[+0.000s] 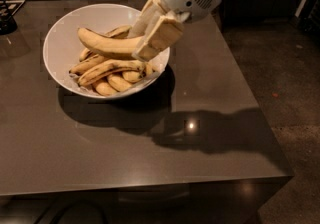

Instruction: Pick banana from white bowl

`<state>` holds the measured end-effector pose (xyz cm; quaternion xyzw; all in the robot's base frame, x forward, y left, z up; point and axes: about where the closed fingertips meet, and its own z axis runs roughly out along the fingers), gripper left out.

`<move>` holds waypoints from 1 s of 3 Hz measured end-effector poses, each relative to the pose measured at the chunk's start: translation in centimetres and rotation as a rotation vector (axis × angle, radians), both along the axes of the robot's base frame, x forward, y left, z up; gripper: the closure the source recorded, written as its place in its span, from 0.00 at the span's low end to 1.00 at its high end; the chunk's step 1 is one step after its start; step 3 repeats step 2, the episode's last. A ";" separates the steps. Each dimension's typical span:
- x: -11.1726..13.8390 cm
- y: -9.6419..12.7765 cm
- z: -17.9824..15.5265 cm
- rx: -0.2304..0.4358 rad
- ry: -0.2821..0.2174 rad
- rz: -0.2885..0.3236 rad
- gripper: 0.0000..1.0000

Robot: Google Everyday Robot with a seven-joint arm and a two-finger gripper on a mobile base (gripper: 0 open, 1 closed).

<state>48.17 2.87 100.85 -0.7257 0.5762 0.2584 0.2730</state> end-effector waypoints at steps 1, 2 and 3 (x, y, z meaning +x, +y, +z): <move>-1.9 -1.6 0.0 0.005 -0.016 0.039 1.00; -1.8 -1.6 0.1 0.007 -0.024 0.038 1.00; -1.8 -1.6 0.1 0.007 -0.024 0.038 1.00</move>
Offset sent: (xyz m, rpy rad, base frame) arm -0.0165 -0.0139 0.0000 0.0046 -0.0143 0.0348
